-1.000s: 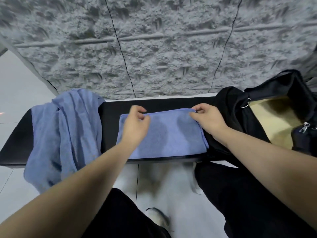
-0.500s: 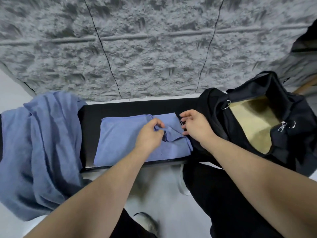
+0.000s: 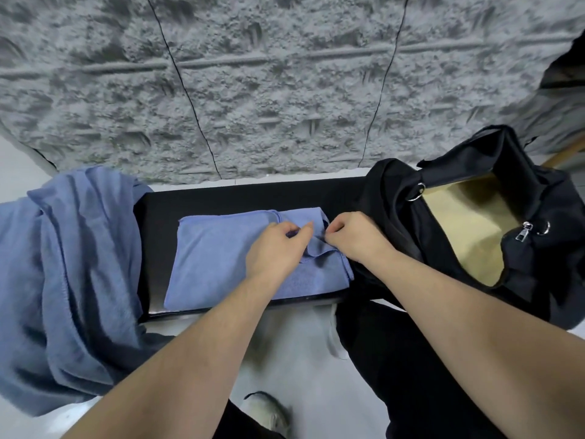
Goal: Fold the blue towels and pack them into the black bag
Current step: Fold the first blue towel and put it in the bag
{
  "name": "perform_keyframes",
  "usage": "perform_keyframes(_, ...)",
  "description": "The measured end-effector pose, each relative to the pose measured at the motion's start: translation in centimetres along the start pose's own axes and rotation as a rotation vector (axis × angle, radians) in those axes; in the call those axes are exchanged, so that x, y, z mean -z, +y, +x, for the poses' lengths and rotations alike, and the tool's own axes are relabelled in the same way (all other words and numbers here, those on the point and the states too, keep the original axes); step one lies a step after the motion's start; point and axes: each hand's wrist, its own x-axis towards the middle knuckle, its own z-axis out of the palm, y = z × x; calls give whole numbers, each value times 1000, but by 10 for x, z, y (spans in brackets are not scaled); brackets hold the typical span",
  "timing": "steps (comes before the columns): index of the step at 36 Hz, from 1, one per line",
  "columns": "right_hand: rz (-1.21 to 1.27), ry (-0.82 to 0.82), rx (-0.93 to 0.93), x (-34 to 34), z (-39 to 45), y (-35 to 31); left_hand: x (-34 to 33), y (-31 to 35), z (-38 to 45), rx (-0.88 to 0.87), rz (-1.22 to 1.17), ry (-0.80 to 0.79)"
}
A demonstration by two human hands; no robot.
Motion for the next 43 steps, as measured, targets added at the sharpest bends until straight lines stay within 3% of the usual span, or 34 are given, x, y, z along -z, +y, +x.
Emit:
perform_keyframes(4, -67, -20, 121, -7, -10, -8, 1, 8, 1, 38, 26, -10)
perform_keyframes(8, 71, -63, 151, -12, -17, -13, 0, 4, 5, 59, -13, 7)
perform_keyframes(17, 736, -82, -241, -10, -5, -18, 3, -3, 12, 38, -175, -27)
perform_keyframes(21, 938, -127, -288, -12, 3, -27, 8, -1, 9, 36, -291, -111)
perform_keyframes(25, 919, -93, -286, -17, 3, -33, 10, -2, 8, 31, -337, -144)
perform_keyframes(31, 806, 147, -203, -17, 9, -34, 9, 0, 6, 44, -316, -105)
perform_keyframes(37, 1221, 99, -282, -7, 17, -28, 8, -1, 7, 1, -362, -83)
perform_keyframes(43, 915, 295, -156, 1, 16, -23, 8, 0, 6, -3, -398, -65)
